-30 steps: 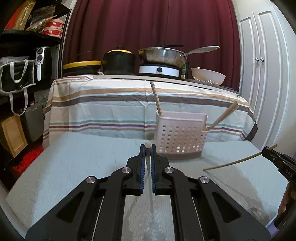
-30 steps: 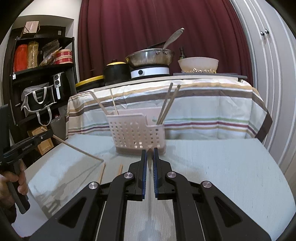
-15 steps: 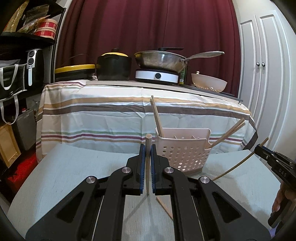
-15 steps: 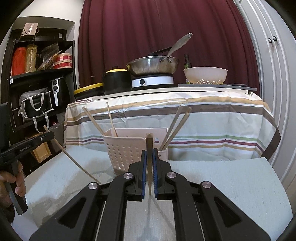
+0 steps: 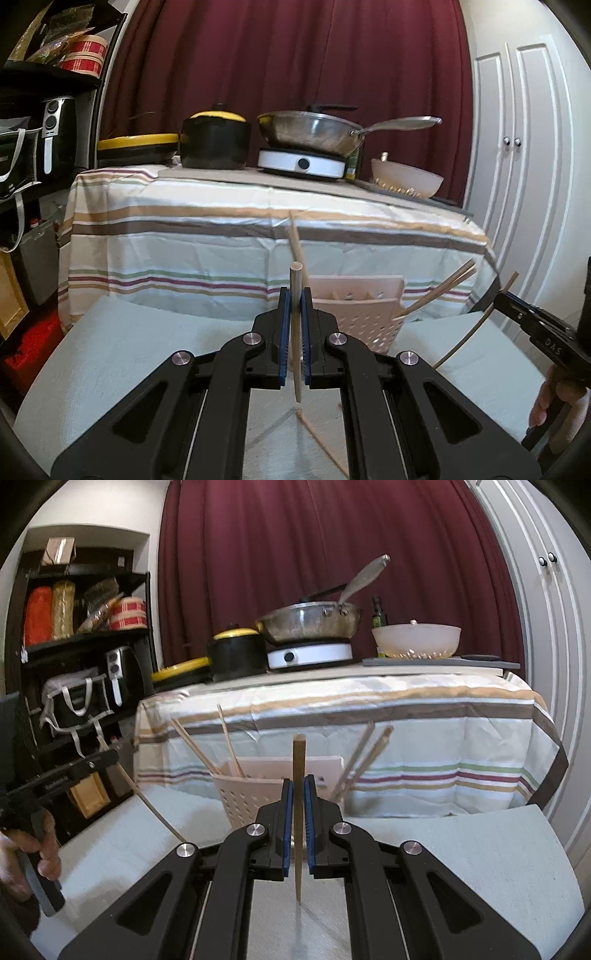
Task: Organize utensils
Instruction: 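Lift the chopstick with the left tool and lower it toward the caddy, then lower the chopstick into the pink caddy and open the left tool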
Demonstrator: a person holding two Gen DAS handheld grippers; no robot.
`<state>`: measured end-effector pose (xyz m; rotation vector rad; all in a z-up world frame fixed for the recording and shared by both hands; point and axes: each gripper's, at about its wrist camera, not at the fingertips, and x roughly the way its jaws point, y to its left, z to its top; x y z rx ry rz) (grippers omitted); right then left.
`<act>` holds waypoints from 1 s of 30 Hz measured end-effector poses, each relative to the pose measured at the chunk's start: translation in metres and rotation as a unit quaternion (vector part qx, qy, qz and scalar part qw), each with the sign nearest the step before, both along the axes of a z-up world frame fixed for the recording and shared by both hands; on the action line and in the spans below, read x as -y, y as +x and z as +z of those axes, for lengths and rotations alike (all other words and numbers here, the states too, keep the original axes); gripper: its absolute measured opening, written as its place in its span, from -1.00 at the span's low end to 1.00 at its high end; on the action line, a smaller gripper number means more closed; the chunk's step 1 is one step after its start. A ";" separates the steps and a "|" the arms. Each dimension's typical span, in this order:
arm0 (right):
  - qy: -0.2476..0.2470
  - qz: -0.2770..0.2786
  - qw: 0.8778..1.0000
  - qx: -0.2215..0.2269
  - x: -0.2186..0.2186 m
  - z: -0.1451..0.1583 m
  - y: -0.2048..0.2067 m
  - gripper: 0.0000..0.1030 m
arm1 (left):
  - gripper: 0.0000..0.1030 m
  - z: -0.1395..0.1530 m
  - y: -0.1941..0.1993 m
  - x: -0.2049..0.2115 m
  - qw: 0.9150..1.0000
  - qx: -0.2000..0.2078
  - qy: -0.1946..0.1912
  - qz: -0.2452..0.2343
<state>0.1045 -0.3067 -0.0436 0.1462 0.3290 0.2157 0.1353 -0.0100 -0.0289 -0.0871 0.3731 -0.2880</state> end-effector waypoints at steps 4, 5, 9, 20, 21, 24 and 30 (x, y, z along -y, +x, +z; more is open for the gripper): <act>0.004 0.006 1.000 0.029 0.002 0.024 -0.003 -0.87 | -0.88 0.027 -0.004 0.003 1.000 0.026 -0.005 -0.016; 0.006 0.008 0.999 0.036 0.003 0.030 -0.003 -0.87 | -0.88 0.036 -0.004 0.004 0.999 0.035 -0.007 -0.022; 0.019 0.015 0.997 0.070 0.008 0.057 0.004 -0.87 | -0.88 0.066 -0.002 0.009 0.997 0.066 -0.012 -0.035; 0.005 -0.007 0.991 0.135 0.009 0.097 0.057 -0.87 | -0.89 0.117 0.042 0.033 0.990 0.138 -0.021 -0.024; 0.005 -0.007 0.991 0.131 0.008 0.095 0.062 -0.87 | -0.88 0.117 0.048 0.035 0.990 0.137 -0.024 -0.024; 0.006 -0.007 0.994 0.112 0.007 0.081 0.080 -0.87 | -0.89 0.115 0.070 0.042 0.990 0.131 -0.035 -0.023; -0.004 -0.009 0.996 0.088 0.000 0.057 0.095 -0.87 | -0.89 0.110 0.097 0.052 0.991 0.128 -0.039 -0.020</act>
